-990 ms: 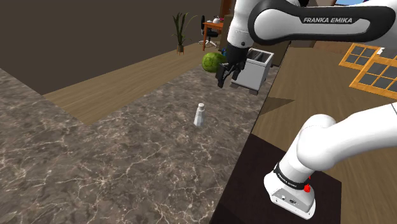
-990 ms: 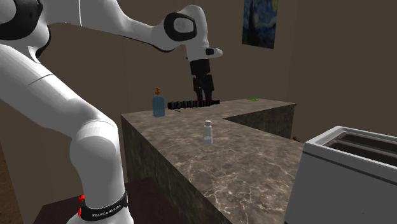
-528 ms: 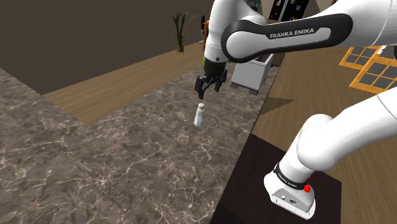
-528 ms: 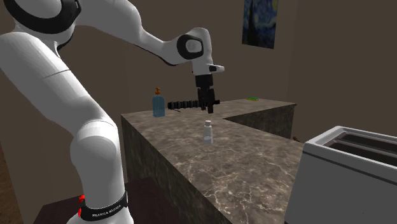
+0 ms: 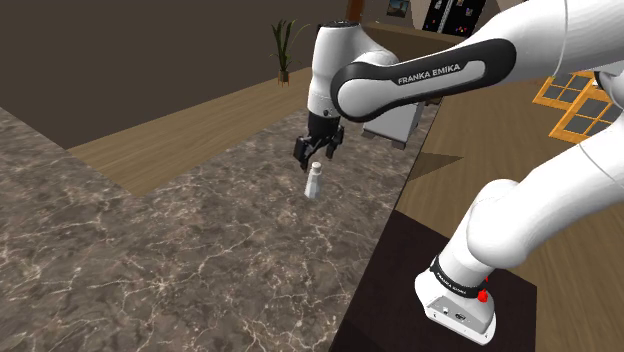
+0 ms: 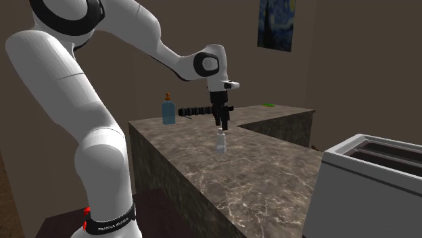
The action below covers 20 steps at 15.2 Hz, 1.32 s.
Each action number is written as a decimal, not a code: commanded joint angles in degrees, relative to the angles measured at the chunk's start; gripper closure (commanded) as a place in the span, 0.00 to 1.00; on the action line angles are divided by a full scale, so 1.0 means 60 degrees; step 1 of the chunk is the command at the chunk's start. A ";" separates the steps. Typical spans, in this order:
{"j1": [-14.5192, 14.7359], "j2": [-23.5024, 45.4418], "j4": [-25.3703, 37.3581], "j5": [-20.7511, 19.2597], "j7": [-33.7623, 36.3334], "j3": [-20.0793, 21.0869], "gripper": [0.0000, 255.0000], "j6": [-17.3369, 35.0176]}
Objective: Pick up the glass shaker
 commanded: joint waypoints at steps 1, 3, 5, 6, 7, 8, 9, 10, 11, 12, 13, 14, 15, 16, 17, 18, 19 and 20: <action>0.0002 0.0103 -0.0222 -0.0012 0.0048 0.0035 0.00 0.0327; 0.0001 0.0127 -0.0277 -0.0015 0.0056 0.0041 0.00 0.0405; -0.0009 0.0167 -0.0245 -0.0027 0.0048 0.0036 1.00 0.0414; -0.0011 0.0169 -0.0241 -0.0028 0.0044 0.0033 1.00 0.0412; -0.0011 0.0170 -0.0242 -0.0028 0.0045 0.0033 1.00 0.0413; -0.0010 0.0166 -0.0240 -0.0027 0.0045 0.0033 1.00 0.0407; -0.0011 0.0163 -0.0242 -0.0027 0.0041 0.0030 1.00 0.0406; -0.0012 0.0168 -0.0235 -0.0028 0.0042 0.0031 1.00 0.0404; -0.0012 0.0173 -0.0234 -0.0029 0.0045 0.0033 1.00 0.0408; -0.0014 0.0174 -0.0236 -0.0030 0.0041 0.0030 1.00 0.0412; 0.0002 0.0128 -0.0276 -0.0016 0.0056 0.0041 1.00 0.0405; 0.0004 0.0085 -0.0183 -0.0009 0.0042 0.0030 1.00 0.0269; 0.0005 0.0043 -0.0088 -0.0003 0.0028 0.0019 1.00 0.0133; 0.0005 0.0007 0.0012 0.0001 0.0016 0.0009 1.00 -0.0001; 0.0006 -0.0028 0.0112 0.0006 0.0004 0.0000 1.00 -0.0135; 0.0006 -0.0061 0.0213 0.0010 -0.0008 -0.0010 1.00 -0.0269; 0.0005 -0.0091 0.0317 0.0013 -0.0019 -0.0019 1.00 -0.0402; 0.0005 -0.0120 0.0422 0.0016 -0.0030 -0.0028 1.00 -0.0535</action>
